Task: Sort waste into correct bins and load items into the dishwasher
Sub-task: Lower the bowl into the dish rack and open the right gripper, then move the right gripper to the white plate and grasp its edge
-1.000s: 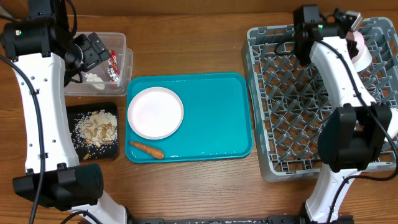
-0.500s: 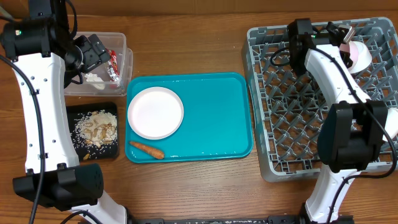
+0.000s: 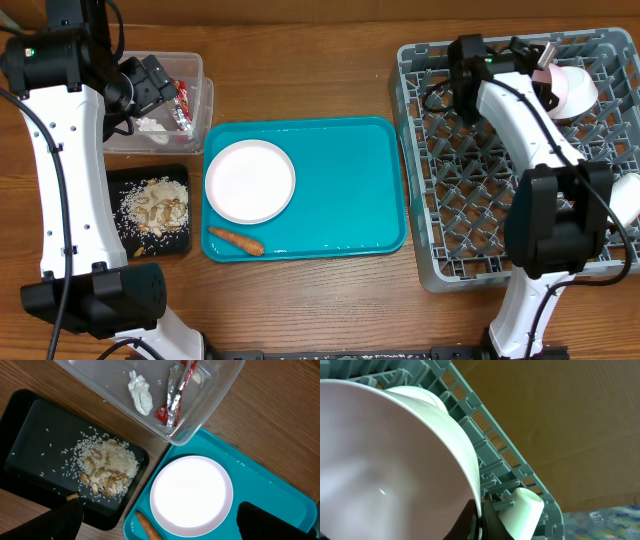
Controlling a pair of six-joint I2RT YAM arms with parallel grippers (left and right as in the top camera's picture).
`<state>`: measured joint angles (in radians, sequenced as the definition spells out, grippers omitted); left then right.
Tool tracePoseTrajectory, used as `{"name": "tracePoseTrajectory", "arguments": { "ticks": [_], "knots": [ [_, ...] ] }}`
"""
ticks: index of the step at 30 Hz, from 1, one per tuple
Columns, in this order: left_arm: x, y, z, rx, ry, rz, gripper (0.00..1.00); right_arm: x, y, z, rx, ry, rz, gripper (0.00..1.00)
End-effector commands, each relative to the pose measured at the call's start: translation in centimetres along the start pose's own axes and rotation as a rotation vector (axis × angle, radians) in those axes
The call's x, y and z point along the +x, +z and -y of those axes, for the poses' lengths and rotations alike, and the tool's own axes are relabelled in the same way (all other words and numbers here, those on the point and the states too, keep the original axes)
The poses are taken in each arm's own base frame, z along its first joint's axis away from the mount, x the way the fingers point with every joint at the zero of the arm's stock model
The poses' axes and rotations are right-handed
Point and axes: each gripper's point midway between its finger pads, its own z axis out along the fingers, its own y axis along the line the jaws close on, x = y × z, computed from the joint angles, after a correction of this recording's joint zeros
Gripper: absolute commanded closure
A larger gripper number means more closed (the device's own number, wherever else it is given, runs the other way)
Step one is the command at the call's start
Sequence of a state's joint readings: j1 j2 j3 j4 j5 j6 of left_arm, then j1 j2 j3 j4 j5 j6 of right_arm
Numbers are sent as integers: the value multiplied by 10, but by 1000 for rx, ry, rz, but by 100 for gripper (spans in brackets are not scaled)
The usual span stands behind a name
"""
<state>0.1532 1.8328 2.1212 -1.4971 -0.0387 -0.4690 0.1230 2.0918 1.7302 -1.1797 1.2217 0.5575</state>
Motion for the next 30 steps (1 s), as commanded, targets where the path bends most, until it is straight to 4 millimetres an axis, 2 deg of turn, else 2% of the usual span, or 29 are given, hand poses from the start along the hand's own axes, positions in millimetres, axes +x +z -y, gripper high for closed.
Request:
{"name": "tracePoseTrajectory", "arguments": {
  "ticks": [1,5,11,16,17,18,19,20,22,23,27,30],
  "knots": [
    [-3,-3,-3,-8,-4,15,0,15,-15,-17,-79,-55,-32,96],
    [-2,-3,-3,-8,-4,14,0,31,-27,-33,-170,-78,-93,96],
    [-2,-3,-3,-10,-3,12,0,49,-39,-40,-218,-62,-163,96],
    [-2,-3,-3,-10,-4,13,0,75,-57,-51,-310,-134,-268,96],
    [-2,-3,-3,-9,-4,13,0,80,-61,-54,-327,-143,-289,93],
    [-2,-3,-3,-9,-4,14,0,84,-63,-55,-344,-151,-310,79],
    [-3,-3,-3,-8,-3,16,0,86,-65,-56,-353,-155,-323,61],
    [-3,-3,-3,-8,-3,17,0,88,-66,-56,-361,-157,-333,51],
    [-3,-3,-3,-7,-3,18,0,84,-71,-52,-387,-142,-337,43],
    [-3,-3,-3,-7,-3,18,0,79,-74,-49,-400,-132,-330,42],
    [-3,-3,-3,-7,-3,17,0,48,-97,-37,-537,-125,-281,34],
    [-2,-3,-3,-9,-3,14,0,21,-135,-41,-786,-195,-215,21]
  ]
}}
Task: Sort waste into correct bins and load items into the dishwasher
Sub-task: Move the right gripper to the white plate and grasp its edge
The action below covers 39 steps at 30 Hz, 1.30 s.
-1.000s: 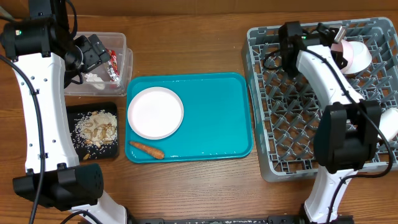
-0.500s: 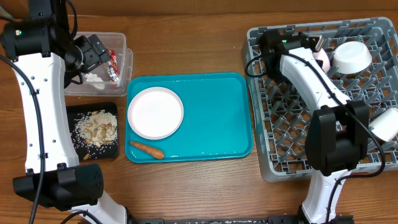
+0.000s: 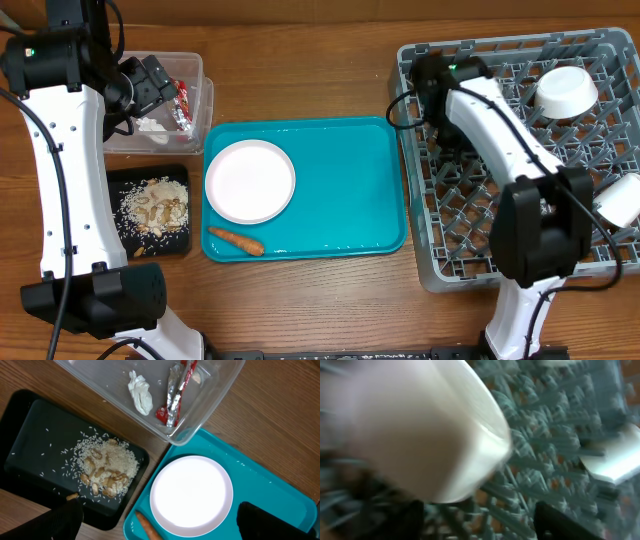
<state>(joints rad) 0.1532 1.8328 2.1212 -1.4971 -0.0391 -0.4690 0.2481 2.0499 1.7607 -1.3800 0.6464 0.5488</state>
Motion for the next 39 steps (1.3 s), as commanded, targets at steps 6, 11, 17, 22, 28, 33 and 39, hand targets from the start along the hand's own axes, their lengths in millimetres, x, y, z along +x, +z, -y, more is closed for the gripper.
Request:
{"name": "tracePoseTrajectory", "arguments": {
  "ticks": [6,11,17,22,28,33,39],
  "knots": [
    [2,-3,-5,-18,-2,-3,0,-17,-172,-93,-980,-364,165,22],
    [4,-3,-6,-22,-2,-10,0,8,-202,-145,-1144,-466,163,24],
    [6,-3,-7,-26,-2,-19,0,72,-199,-218,-1133,-648,76,24],
    [6,-3,-7,-27,-1,-20,0,108,-186,-257,-1115,-733,17,27],
    [6,-3,-7,-27,-1,-19,0,136,-159,-285,-1037,-781,-28,35],
    [5,-3,-8,-29,-1,-17,0,148,-131,-299,-960,-778,-73,37],
    [6,-3,-8,-29,-1,-17,0,157,-112,-308,-935,-784,-110,40]
  ]
}}
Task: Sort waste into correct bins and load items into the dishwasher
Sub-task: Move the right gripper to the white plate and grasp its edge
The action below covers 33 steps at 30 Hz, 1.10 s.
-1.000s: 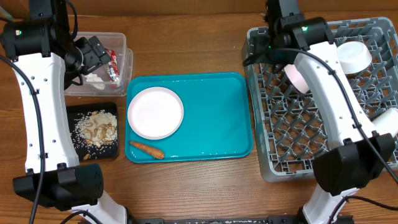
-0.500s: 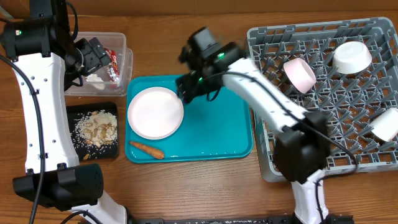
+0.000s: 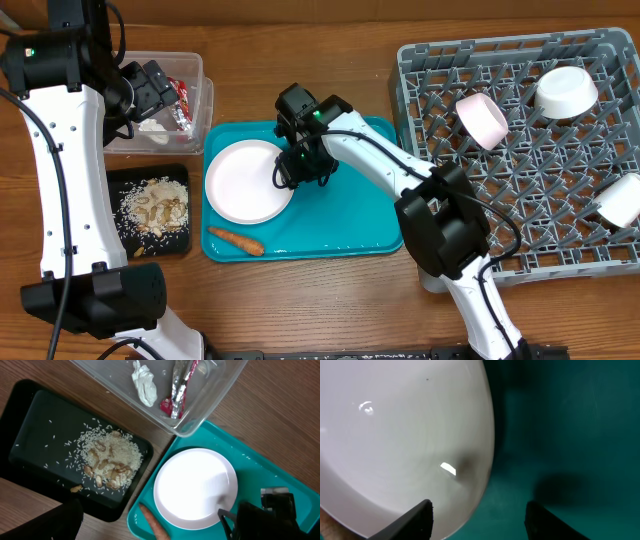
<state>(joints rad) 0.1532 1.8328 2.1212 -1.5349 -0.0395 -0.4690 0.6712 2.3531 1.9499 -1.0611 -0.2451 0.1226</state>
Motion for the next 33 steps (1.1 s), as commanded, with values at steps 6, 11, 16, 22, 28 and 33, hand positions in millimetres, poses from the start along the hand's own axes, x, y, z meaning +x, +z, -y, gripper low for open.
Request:
{"name": "tracePoseTrajectory", "arguments": {
  "ticks": [6,11,16,22,28,33],
  "knots": [
    [-3,-3,-4,-12,-3,16,0,7,15,29,147,79,-23,56],
    [-3,-3,-4,-12,-2,16,0,14,6,66,337,199,-16,72],
    [-3,-3,-4,-12,-2,16,0,25,-7,99,447,311,-36,76],
    [-3,-3,-4,-12,-3,16,0,31,-13,119,425,373,-68,95],
    [-3,-3,-4,-11,-3,16,0,36,-20,130,403,378,-101,96],
    [-3,-3,-4,-11,-3,16,0,26,-51,135,395,340,-70,96]
  ]
}}
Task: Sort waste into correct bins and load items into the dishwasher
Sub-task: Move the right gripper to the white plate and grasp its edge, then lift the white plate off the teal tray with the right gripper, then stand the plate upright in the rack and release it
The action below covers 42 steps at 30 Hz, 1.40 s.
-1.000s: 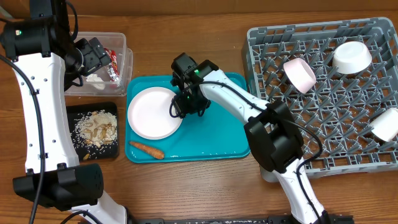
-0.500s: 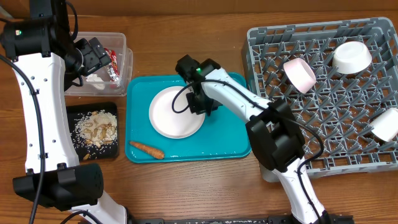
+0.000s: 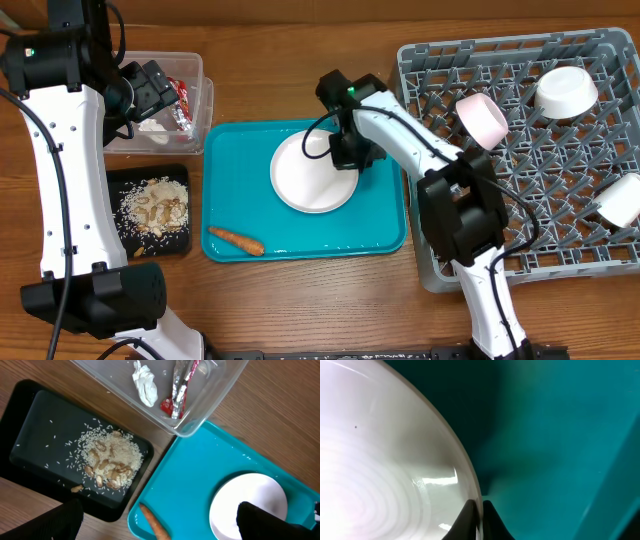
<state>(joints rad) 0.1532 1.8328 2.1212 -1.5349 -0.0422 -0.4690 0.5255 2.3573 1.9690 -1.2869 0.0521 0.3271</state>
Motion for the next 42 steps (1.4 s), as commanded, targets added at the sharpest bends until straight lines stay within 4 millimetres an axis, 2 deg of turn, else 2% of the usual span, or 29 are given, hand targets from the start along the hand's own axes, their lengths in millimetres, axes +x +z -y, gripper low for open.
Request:
{"name": "tracePoseTrajectory", "arguments": {
  "ticks": [1,5,8,11,12,14,20,23,25,27,29,34,37,42],
  "knots": [
    [-2,-3,-3,-9,-3,14,0,-16,-26,22,34,-30,66,96],
    [-2,-3,-3,-9,-3,14,0,-26,-71,40,12,-41,154,96],
    [-2,-3,-3,-9,-3,14,0,-27,-95,54,2,-30,197,96],
    [-2,-3,-3,-9,-3,15,0,-28,-125,77,7,8,259,96],
    [-3,-3,-3,-9,-3,15,0,-29,-143,96,38,42,307,96],
    [-3,-3,-3,-9,-3,15,0,-29,-161,116,74,78,355,96],
    [-3,-3,-3,-9,-3,16,0,-26,-229,194,264,222,550,96],
    [-3,-3,-3,-9,-3,16,0,-17,-262,243,449,396,651,96],
    [-3,-3,-3,-9,-3,16,0,-9,-276,267,570,506,693,96],
    [-3,-3,-3,-9,-3,16,0,-5,-281,278,625,580,716,96],
    [-3,-3,-3,-8,-3,16,0,-5,-277,279,623,617,727,96],
    [-2,-3,-3,-9,-3,15,0,-6,-257,279,613,696,718,96],
    [-2,-3,-3,-9,-3,14,0,-3,-242,286,680,743,727,96],
    [-3,-3,-3,-8,-3,15,0,-9,-230,287,703,752,750,96]
  ]
}}
